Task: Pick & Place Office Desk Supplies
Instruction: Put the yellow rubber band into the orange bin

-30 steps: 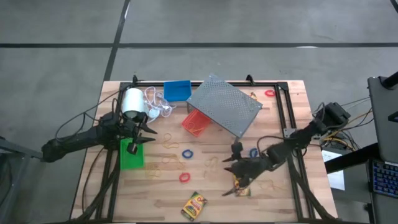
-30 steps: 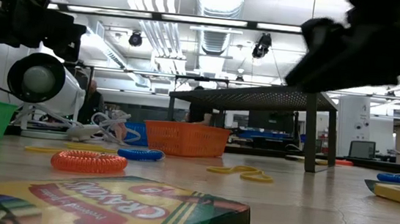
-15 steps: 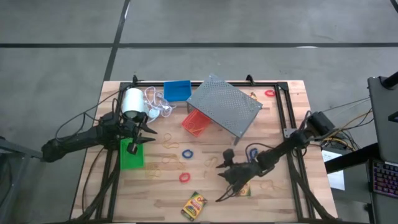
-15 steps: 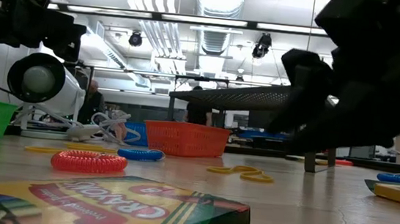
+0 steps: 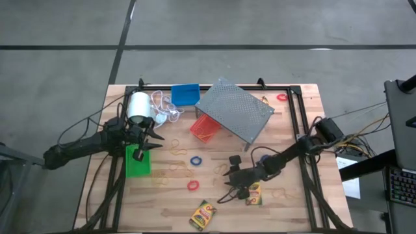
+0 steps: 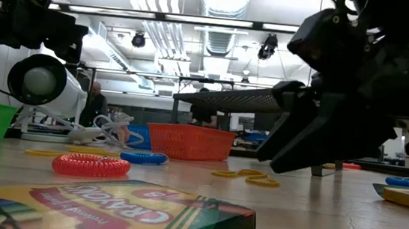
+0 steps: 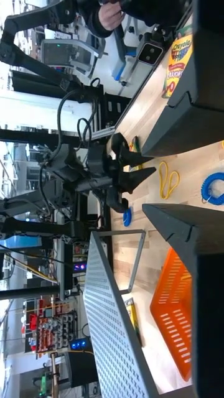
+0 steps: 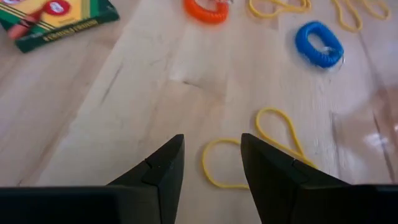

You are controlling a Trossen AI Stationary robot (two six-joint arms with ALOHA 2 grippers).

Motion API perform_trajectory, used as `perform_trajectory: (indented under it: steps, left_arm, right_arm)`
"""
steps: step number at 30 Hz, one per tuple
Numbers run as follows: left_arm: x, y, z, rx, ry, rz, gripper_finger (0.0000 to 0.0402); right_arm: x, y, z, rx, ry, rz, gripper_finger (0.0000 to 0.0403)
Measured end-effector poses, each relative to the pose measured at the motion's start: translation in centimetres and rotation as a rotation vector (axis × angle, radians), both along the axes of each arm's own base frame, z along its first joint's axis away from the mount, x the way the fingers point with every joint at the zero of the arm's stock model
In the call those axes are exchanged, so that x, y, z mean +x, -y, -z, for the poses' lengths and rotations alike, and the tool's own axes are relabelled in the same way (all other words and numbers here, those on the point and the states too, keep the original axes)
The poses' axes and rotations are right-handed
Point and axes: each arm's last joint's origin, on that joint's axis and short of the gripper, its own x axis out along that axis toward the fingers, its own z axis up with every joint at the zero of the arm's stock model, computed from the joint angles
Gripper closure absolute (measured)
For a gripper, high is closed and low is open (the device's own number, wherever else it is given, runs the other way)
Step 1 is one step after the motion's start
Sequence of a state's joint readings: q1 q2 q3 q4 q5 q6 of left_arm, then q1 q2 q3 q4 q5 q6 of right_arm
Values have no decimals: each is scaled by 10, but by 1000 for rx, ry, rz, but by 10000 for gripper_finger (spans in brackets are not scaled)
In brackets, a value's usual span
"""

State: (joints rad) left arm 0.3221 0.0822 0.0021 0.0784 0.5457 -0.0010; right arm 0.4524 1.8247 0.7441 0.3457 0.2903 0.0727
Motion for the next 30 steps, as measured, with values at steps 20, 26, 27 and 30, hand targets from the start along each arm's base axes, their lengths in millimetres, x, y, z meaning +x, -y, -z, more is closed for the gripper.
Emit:
perform_trajectory:
  steps: [20, 26, 27, 30]
  left_arm:
    - [0, 0, 0, 0, 0, 0, 268]
    - [0, 0, 0, 0, 0, 1, 268]
    - [0, 0, 0, 0, 0, 0, 268]
    - [0, 0, 0, 0, 1, 1, 268]
  right_arm:
    - [4, 8, 12, 98, -68, 22, 288]
    - [4, 9, 13, 115, -88, 14, 341]
    - [4, 9, 13, 114, -89, 14, 351]
    - [3, 9, 13, 109, -92, 11, 379]
